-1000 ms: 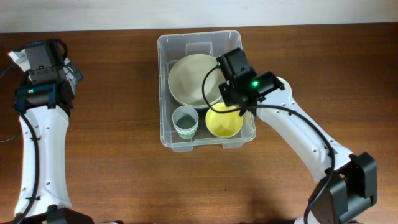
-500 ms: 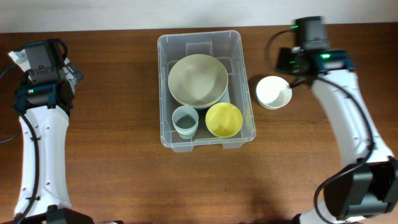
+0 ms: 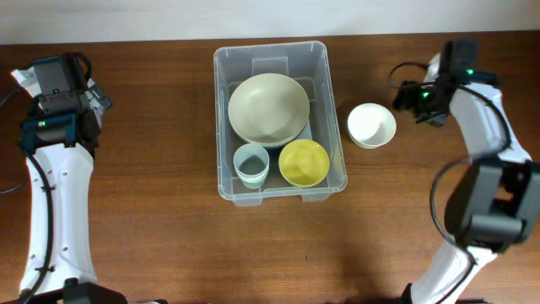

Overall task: Pack container
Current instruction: 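Grasp the white bowl's rim with the right gripper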

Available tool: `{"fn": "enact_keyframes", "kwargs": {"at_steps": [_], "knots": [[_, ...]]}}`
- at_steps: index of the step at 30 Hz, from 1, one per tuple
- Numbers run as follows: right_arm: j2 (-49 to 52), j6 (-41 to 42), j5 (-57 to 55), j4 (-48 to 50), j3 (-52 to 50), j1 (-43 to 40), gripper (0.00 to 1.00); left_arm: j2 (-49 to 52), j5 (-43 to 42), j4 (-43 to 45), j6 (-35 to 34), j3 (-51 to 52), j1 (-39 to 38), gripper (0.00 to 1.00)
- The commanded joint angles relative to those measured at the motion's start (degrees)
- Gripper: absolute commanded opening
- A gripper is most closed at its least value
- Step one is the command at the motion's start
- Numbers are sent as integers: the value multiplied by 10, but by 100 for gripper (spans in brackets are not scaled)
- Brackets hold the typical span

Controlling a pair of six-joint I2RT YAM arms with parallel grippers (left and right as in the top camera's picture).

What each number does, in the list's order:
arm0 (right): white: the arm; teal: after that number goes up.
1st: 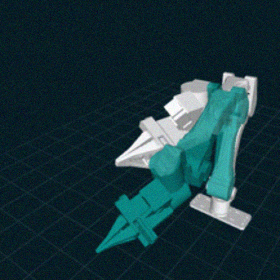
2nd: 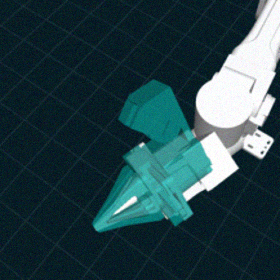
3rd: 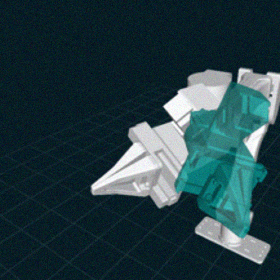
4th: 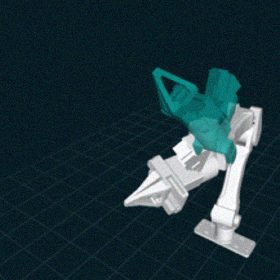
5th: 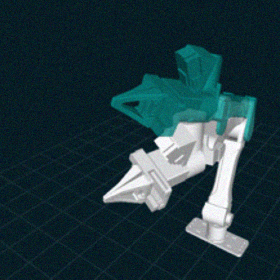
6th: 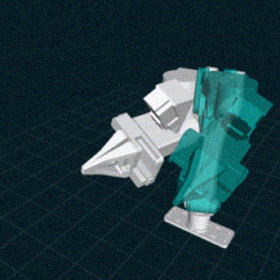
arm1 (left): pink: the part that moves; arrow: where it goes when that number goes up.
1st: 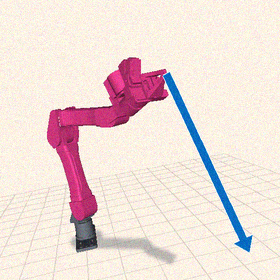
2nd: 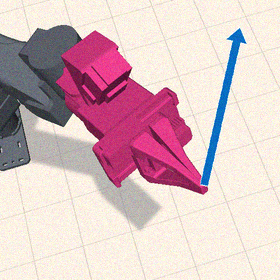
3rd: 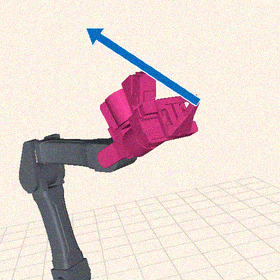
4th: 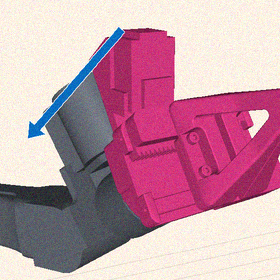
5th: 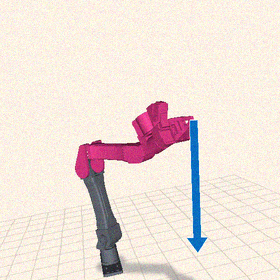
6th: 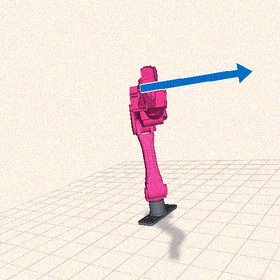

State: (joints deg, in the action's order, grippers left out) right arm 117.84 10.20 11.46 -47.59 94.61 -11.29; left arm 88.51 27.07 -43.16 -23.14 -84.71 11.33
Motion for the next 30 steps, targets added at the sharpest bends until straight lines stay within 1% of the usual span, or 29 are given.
{"fn": "enact_keyframes", "kwargs": {"at_steps": [1,6,7,8,9,10,12,13,18,20,23,26,28,30], "knots": [[39,-40,47,1,4,5,74,-1,8,-1,5,-6,3,100],[82,-96,46,-3,4,16,69,-1,8,-1,5,-6,3,100],[86,-99,46,-4,4,17,67,-1,8,-1,5,-6,3,99],[90,-100,46,-4,4,18,63,-1,8,-1,5,-6,3,99],[92,-100,46,-4,4,19,55,-1,8,-1,5,-6,3,99],[94,-99,46,-4,4,19,43,-1,8,-1,5,-6,3,99],[94,-99,46,-4,4,19,13,-1,8,-1,5,-6,3,99],[94,-97,46,-3,4,19,4,-1,8,-1,5,-6,3,99],[93,-80,47,-5,4,3,4,-1,8,-1,5,-6,3,99],[92,-79,64,-5,5,-7,4,-1,8,-1,5,-6,3,100],[90,-110,157,-4,7,-33,4,-1,9,-1,5,-6,3,99],[88,-153,287,-4,7,-65,4,-1,8,-1,5,-6,3,99],[87,-162,362,-5,7,-87,4,-1,8,-1,5,-6,3,99],[85,-162,390,-11,7,-101,4,-1,8,-1,5,-6,3,99]]}}
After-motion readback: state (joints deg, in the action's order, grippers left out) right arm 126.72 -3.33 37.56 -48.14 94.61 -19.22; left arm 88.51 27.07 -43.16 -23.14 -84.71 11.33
